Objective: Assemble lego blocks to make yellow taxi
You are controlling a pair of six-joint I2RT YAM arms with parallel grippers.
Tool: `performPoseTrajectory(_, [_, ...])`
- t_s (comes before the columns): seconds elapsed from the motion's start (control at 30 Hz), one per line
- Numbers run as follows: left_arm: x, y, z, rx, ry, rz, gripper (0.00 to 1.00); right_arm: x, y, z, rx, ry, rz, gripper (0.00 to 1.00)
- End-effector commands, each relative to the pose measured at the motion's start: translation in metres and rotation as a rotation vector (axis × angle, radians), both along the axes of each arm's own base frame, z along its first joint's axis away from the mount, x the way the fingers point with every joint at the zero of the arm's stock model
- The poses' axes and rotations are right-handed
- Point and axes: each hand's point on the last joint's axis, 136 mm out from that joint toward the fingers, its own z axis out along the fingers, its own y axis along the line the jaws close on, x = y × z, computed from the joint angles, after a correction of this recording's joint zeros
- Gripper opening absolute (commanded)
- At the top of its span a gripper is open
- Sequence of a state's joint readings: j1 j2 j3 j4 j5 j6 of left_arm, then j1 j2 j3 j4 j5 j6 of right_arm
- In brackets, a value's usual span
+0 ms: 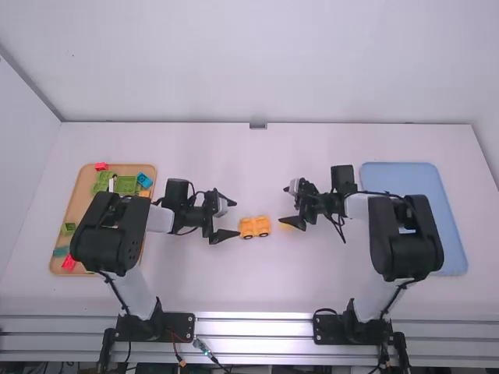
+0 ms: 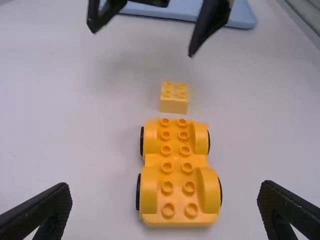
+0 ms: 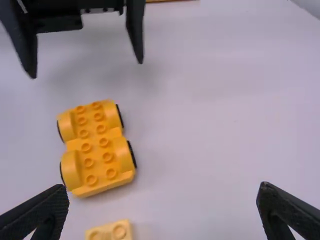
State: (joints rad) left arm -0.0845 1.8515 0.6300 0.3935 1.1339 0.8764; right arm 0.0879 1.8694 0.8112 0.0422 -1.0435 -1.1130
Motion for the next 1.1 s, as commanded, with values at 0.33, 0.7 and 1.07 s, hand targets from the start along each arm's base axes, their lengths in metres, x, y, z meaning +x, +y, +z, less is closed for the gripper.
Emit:
performPoseTrajectory(0.33, [0.000, -0.005, 0.007, -0.034, 0.012, -0.022, 0.99, -0.020, -0.008, -0.055, -0.018, 0.049, 0.055, 0.89])
performPoseTrajectory(0.7, [0.001, -0.005, 0.008, -0.040, 0.034, -0.011, 0.99, -0.037, -0.015, -0.068, -0.052, -0.003, 0.091, 0.65])
performPoseTrajectory(1.07, [0.000, -0.005, 0.007, -0.040, 0.043, -0.011, 0.99, -0.036, -0.013, -0.076, -0.099, 0.005, 0.099, 0.33])
